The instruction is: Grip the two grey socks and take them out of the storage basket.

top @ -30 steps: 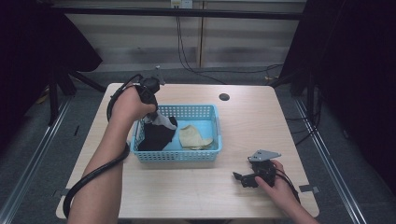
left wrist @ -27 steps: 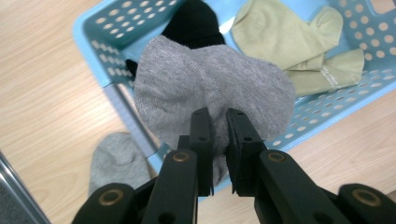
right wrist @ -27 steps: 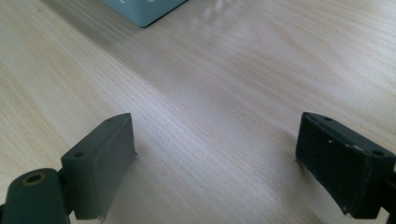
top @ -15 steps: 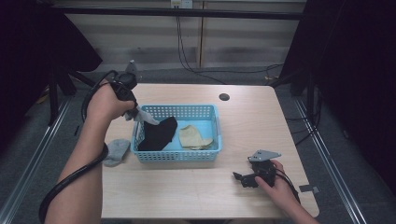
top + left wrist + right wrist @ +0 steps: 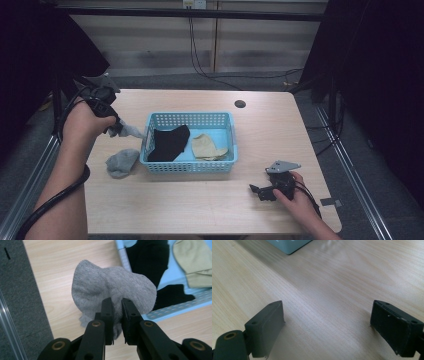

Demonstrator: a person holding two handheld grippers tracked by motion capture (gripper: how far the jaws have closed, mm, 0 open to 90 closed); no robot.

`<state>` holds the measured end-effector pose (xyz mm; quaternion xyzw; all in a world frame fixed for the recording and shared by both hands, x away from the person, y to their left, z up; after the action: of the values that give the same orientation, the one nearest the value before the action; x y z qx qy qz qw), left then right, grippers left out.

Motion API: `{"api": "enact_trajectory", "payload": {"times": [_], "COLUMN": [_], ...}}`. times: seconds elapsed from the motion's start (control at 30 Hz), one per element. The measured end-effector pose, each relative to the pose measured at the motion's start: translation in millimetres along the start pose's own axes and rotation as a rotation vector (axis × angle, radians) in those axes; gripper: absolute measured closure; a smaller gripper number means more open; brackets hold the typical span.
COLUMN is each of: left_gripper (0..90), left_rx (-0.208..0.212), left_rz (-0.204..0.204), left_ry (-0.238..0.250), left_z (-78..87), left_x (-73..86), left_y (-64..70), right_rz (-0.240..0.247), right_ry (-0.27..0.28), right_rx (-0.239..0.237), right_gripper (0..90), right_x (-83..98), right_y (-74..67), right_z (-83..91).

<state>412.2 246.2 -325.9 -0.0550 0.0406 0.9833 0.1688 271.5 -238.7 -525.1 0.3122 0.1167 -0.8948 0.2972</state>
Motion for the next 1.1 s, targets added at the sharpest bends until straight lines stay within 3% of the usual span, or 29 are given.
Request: {"api": "enact_trajectory", "payload": {"times": [0.23,0.47,0.53,0.63,0.77,0.93,1.1], "left_gripper": [80.7,80.4,75.0,54.3,48.7,44.5,41.9], "left_rx": [-0.006,-0.010,-0.013,-0.016,-0.014,0.032,0.045], "left_rz": [0.039,0.043,0.050,0.031,0.008,-0.018,-0.051], "left_ry": [-0.013,-0.019,-0.012,-0.005,-0.009,-0.008,-0.013], "left_z": [-15.2,-32.9,-37.4,-41.0,-44.4,-48.7,-55.1], "left_x": [13.3,15.3,14.9,14.8,17.3,24.5,33.6], "left_y": [-19.2,-21.8,-21.1,-18.5,-11.6,-2.4,9.5], "right_rz": [-0.003,-0.014,-0.014,-0.014,-0.014,-0.014,-0.012], "right_ry": [0.001,-0.008,-0.007,-0.008,-0.007,-0.007,-0.007], "right_rx": [0.001,0.002,0.002,0.001,0.001,0.002,0.001], "right_gripper": [11.1,11.1,11.1,11.1,11.1,11.1,11.1], "right_x": [-0.7,-1.1,-1.1,-1.1,-1.1,-1.0,-1.1], "right_y": [-0.6,-1.7,-1.7,-1.7,-1.7,-1.7,-1.6], "right_z": [-0.8,-0.6,-0.6,-0.6,-0.6,-0.7,-0.8]}}
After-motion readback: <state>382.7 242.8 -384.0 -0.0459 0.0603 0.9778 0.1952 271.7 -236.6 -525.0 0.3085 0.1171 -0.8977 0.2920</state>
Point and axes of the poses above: each handheld gripper's, and its own axes: z roughly backward along the jaws, x roughly out of its underside, y roughly to its right, the point moved 2 cm from there along -z, roughly forward along the jaws, and after that the axes turned 7 degrees about -y, right-handed, at the moved point
